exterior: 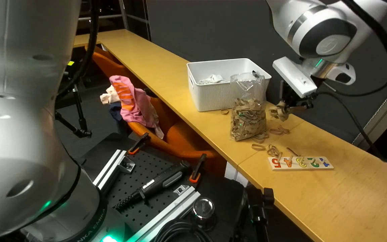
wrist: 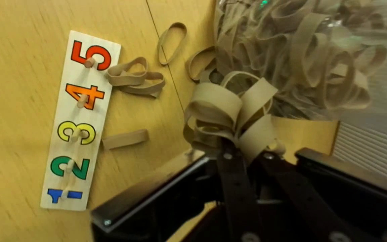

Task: Remove some of the rubber bands from the plastic bag and put them on the table

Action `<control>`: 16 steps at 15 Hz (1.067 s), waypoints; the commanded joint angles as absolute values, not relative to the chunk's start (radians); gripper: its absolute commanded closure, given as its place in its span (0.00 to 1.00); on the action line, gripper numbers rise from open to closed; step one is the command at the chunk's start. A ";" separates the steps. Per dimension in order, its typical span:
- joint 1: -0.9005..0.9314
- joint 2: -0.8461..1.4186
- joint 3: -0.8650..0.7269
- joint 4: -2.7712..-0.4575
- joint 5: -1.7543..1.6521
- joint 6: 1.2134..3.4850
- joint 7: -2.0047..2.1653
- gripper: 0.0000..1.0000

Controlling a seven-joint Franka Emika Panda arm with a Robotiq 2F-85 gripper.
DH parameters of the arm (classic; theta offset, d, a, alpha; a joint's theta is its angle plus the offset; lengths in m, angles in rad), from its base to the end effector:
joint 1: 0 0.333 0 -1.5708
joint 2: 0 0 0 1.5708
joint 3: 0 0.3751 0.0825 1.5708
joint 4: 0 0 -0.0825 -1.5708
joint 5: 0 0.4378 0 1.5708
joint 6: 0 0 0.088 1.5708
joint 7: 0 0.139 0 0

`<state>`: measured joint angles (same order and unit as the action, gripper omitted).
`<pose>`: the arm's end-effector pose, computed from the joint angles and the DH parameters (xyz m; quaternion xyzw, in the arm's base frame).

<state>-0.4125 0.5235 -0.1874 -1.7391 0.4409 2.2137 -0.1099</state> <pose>0.6260 -0.3836 0.2656 -0.9248 0.3584 -0.0295 0.1239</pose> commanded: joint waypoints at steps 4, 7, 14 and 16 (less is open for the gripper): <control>-0.462 0.689 -0.173 -1.606 0.437 2.182 -0.061 0.98; -0.458 0.711 -0.173 -1.586 0.429 2.181 -0.030 0.60; -0.435 0.690 -0.183 -1.593 0.409 2.188 0.047 0.09; -0.404 0.640 -0.197 -1.641 0.386 2.211 0.092 0.00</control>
